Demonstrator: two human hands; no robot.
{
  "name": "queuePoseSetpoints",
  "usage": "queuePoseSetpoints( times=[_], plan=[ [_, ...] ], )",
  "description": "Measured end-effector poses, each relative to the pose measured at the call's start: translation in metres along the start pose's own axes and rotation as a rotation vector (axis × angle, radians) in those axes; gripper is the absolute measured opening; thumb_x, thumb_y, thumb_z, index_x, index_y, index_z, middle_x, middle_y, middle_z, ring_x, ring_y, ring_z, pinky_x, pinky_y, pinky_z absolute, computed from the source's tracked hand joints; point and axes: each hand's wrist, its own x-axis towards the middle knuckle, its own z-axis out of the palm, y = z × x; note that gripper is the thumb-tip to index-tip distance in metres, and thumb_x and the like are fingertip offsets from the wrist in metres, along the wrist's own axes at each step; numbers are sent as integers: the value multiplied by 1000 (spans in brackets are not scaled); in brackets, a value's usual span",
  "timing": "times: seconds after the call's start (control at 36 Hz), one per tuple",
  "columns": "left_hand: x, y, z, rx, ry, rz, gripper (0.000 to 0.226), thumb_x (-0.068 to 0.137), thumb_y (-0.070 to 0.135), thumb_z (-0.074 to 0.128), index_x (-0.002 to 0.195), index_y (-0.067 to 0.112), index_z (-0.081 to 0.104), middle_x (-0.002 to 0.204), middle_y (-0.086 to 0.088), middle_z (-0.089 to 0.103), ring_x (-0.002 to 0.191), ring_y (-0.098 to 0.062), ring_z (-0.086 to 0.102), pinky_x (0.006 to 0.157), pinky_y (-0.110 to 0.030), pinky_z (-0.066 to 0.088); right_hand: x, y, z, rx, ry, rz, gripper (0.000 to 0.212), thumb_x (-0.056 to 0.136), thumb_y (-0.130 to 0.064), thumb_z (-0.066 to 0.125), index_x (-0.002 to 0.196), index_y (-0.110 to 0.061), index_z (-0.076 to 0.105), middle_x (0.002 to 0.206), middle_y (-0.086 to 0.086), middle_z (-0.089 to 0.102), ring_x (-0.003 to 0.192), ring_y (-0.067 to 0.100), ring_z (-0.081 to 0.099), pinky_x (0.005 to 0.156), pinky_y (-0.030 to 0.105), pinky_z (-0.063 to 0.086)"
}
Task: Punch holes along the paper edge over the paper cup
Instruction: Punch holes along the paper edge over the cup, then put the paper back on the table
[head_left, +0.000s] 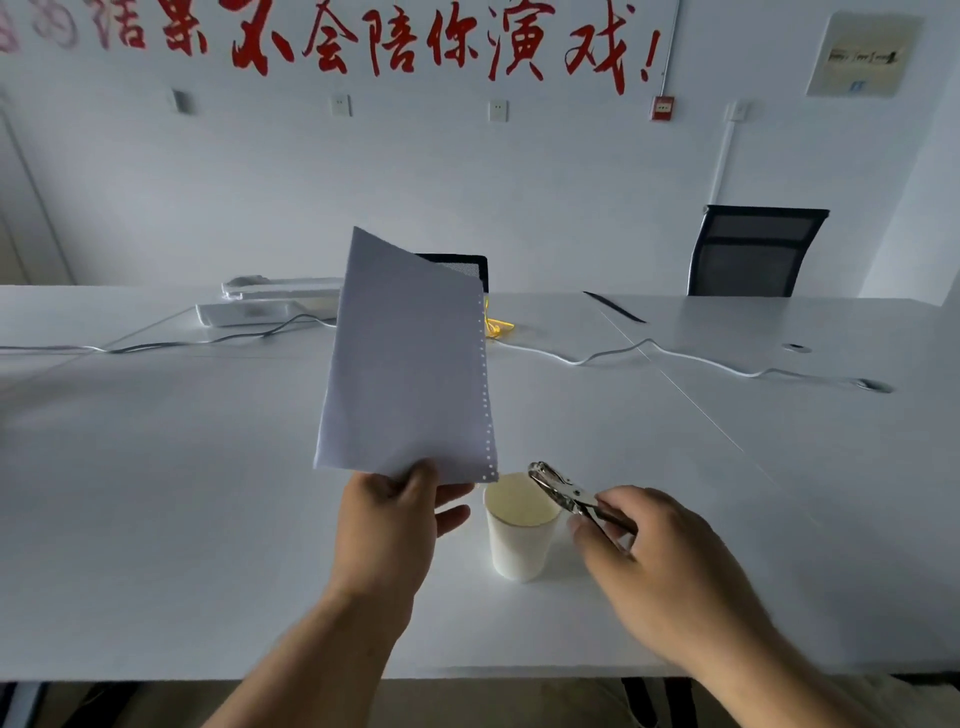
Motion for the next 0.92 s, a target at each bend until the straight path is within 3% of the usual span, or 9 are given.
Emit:
queuePoseSetpoints(
  times=[0.14,0.19,0.36,0.47,0.58,0.69,0.78,0.83,0.92],
  plan=[
    [34,-2,-27,-119,138,-96,23,98,-6,50,102,1,71,90,-16,81,79,-25,82,66,-34,66,5,6,-3,115,45,28,31,86,-49,64,80,-18,67,68,-4,65,65,11,59,56,20,44],
    [48,-4,-38,-140,194,-149,18,95,-8,54,98,-2,71,89,-18,77,75,-26,78,62,-31,66,8,10,-5,158,41,41,30,87,-47,66,79,-17,68,66,-13,65,64,11,57,57,20,44],
    [87,-21,-70,-92,308,-267,20,93,-16,49,96,-4,65,84,-19,72,73,-26,72,59,-28,66,21,25,-5,221,-15,110,27,89,-43,68,75,-20,67,51,-17,58,49,6,51,47,17,37],
    [105,-28,-82,-95,328,-297,20,96,-15,48,106,-3,60,85,-18,68,74,-26,69,59,-33,63,37,37,0,199,-6,179,19,87,-44,71,89,-24,69,67,-11,70,67,4,64,59,21,45],
    [121,-33,-93,-70,338,-327,26,98,-13,49,118,0,57,90,-16,68,76,-25,69,55,-36,62,57,54,2,121,-10,221,28,88,-42,70,85,-15,68,69,-2,70,71,17,65,60,25,45],
    [131,-38,-98,-103,349,-373,35,106,-3,43,139,3,51,89,-13,65,74,-23,64,41,-31,59,74,75,5,70,20,245,26,89,-41,70,88,-14,68,75,-3,71,77,22,66,68,33,48],
    [129,-43,-105,-158,373,-396,37,108,3,47,145,2,46,106,-17,66,73,-20,63,34,-29,56,80,92,7,18,39,263,22,89,-39,69,91,-18,68,80,-4,69,80,25,65,65,32,44],
    [122,-43,-109,-192,390,-397,37,106,8,54,142,0,46,113,-19,63,74,-21,66,34,-31,58,82,106,8,-39,68,271,21,88,-39,68,81,-20,63,76,-1,66,76,27,63,60,33,43],
    [97,-40,-99,-131,389,-355,19,103,16,62,111,1,54,92,-12,55,71,-23,64,43,-32,63,81,128,13,-165,102,299,27,84,-42,65,70,-22,55,75,3,63,79,33,59,58,34,41]
  ],
)
